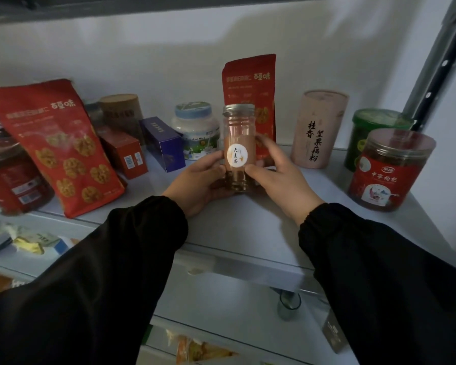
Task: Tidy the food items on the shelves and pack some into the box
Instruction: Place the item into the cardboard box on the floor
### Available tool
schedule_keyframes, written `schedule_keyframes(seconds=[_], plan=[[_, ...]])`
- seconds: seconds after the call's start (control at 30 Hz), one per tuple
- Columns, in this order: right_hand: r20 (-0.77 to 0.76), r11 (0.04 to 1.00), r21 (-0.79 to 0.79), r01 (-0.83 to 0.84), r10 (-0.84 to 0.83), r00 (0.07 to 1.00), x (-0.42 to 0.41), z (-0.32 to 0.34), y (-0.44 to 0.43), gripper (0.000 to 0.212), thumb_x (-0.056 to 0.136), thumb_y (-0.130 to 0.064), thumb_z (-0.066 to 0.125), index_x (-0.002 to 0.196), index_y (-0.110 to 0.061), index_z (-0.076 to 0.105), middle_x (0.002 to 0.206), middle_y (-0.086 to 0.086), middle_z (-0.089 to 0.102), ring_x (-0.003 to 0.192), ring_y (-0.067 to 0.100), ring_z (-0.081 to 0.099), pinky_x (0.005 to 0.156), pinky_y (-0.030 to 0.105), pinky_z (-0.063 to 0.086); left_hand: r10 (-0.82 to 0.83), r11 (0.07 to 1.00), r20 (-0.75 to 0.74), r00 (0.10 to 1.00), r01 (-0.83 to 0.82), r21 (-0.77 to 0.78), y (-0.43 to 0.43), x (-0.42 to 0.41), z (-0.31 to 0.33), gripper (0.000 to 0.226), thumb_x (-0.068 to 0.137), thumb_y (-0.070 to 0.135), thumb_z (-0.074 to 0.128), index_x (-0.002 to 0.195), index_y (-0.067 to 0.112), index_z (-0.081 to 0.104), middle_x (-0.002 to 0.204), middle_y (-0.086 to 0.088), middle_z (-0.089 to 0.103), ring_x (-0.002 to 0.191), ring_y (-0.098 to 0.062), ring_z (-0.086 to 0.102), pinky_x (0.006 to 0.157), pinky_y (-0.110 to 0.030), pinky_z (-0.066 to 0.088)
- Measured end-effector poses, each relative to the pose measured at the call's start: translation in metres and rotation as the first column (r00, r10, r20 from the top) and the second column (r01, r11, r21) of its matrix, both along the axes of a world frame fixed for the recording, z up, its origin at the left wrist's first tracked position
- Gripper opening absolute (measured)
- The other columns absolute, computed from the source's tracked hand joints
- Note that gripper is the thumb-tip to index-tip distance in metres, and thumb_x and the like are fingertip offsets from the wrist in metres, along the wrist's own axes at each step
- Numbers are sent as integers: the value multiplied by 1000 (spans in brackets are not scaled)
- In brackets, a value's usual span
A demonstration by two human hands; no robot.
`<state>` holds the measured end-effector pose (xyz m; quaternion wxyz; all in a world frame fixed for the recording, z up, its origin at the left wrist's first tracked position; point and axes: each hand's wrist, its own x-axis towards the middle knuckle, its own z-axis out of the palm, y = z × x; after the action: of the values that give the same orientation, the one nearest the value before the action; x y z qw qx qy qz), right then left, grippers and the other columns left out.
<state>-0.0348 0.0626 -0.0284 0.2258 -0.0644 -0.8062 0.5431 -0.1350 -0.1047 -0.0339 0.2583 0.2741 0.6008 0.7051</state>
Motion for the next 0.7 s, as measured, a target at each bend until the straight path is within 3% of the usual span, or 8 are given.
schedule_keyframes(seconds=[0.13, 0.23, 0.33, 0.4, 0.5, 0.6, 0.7], plan=[[39, 998, 38, -43, 42, 998, 0, 0, -3, 87, 74, -59, 77, 153, -45, 42, 130, -12, 68, 120, 8, 64, 106, 41, 54, -15, 1000, 28, 999, 14, 23, 0, 0, 0, 38, 104, 15, 55, 142, 12, 55, 126, -12, 72, 111, -27, 72, 84, -39, 61], [52, 996, 8, -89, 88, 995, 2, 1, -6, 81, 82, -52, 75, 155, -45, 41, 141, -16, 62, 127, 5, 60, 112, 39, 49, 7, 999, 49, 999, -9, 37, -1, -1, -1, 41, 100, 18, 61, 139, 9, 54, 122, -14, 71, 108, -29, 72, 84, -45, 61], [48, 994, -36, -105, 107, 993, 2, 1, -9, 77, 85, -40, 72, 155, -44, 41, 136, -14, 66, 125, 7, 63, 115, 43, 46, 3, 999, 56, 998, -6, 46, -1, 0, -1, 26, 104, 14, 55, 129, 8, 59, 114, -14, 70, 102, -29, 70, 84, -44, 62], [49, 996, -34, -82, 83, 995, 2, 1, -9, 80, 78, -44, 69, 153, -48, 40, 133, -13, 68, 124, 7, 63, 115, 43, 45, -10, 999, 46, 999, 8, 37, -1, -1, -2, 24, 105, 15, 52, 126, 10, 63, 117, -17, 70, 108, -32, 69, 91, -47, 61], [31, 999, 6, -41, 41, 999, 5, 4, -8, 73, 84, -41, 71, 150, -52, 41, 120, 1, 71, 108, 10, 67, 106, 40, 52, -2, 1000, 42, 999, 2, 10, -1, -3, -3, 33, 109, 16, 45, 138, 11, 61, 137, -22, 64, 123, -40, 63, 105, -54, 53], [-4, 998, 50, -28, 28, 1000, 8, 5, -6, 73, 93, -23, 74, 152, -46, 38, 103, 3, 66, 101, 15, 66, 99, 36, 56, 8, 1000, 25, 1000, -8, -2, -1, -4, -2, 36, 110, 15, 42, 141, 14, 60, 137, -19, 64, 126, -40, 62, 106, -55, 53], [7, 998, 57, -29, 28, 1000, 6, 2, -5, 85, 91, -24, 80, 160, -39, 32, 101, 5, 64, 102, 23, 69, 96, 34, 57, -10, 1000, 22, 1000, 10, 11, -2, -4, -3, 36, 109, 19, 48, 142, 9, 58, 139, -21, 63, 131, -42, 58, 103, -53, 55]])
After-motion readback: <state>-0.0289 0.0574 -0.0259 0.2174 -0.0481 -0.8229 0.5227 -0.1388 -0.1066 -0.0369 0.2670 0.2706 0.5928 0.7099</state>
